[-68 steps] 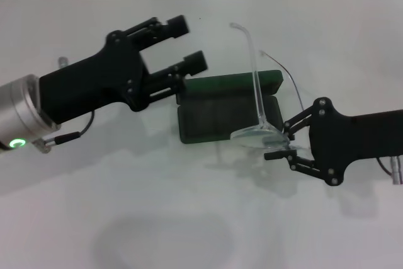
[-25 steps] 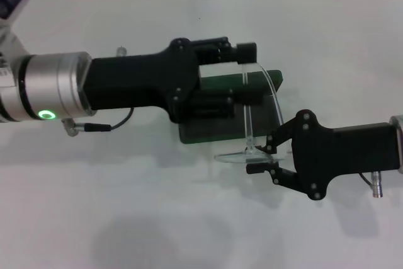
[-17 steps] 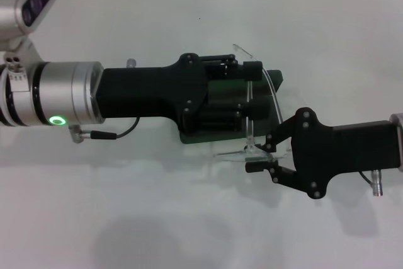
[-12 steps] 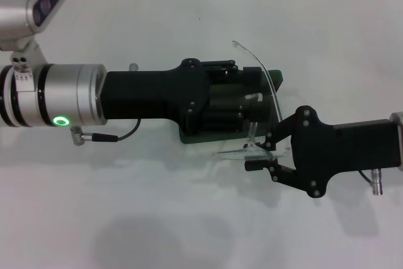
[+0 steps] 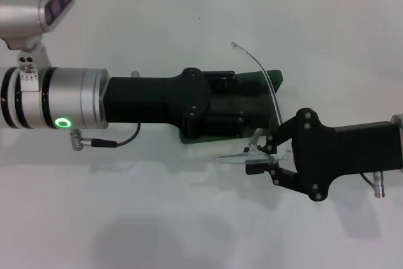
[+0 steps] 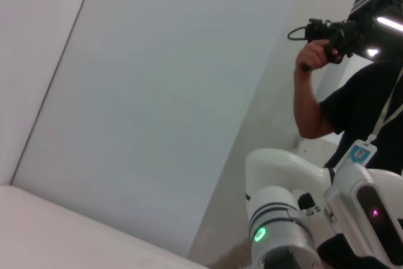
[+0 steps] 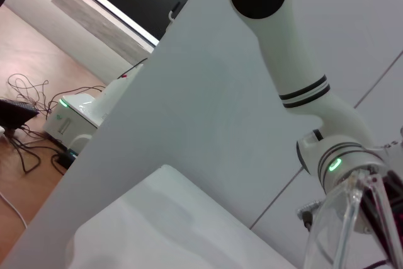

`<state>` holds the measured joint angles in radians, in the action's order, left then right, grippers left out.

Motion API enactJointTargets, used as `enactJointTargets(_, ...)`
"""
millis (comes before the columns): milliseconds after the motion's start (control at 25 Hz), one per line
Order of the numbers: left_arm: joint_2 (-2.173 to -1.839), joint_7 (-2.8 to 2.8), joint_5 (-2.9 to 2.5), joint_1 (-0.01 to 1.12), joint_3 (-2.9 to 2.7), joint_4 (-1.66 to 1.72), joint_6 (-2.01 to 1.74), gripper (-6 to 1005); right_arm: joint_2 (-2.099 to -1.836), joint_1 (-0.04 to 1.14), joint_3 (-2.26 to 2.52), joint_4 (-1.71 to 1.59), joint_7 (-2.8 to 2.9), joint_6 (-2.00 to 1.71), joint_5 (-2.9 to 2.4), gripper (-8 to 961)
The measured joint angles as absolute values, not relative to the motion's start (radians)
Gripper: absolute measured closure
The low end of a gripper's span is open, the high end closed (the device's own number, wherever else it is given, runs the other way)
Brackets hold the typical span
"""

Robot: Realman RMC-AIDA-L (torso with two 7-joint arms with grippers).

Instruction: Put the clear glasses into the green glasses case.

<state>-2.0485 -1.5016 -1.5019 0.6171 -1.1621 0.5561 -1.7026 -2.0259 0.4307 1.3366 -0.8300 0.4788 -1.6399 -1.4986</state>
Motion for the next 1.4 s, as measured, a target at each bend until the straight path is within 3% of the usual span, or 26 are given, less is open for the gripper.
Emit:
enactJointTargets(400, -2.055, -1.516, -1.518, 0.627, -1.156, 0.558, -1.703, 302, -2.023, 0.419, 1.336, -0.837, 0.479, -1.644, -1.499, 832)
enactJointTargets(960, -2.011, -1.494, -1.515, 0.567, -1.058, 0.559, -1.679, 303, -2.021, 0.406, 1.272, -0.832, 0.433, -1.971, -1.454, 832)
enactJointTargets(1400, -2.056, -1.421, -1.526, 0.596, -1.065, 0.554, -1.662, 303, -2.028, 0.484, 1.521, -0.713, 0.368, -1.953, -1.232, 832)
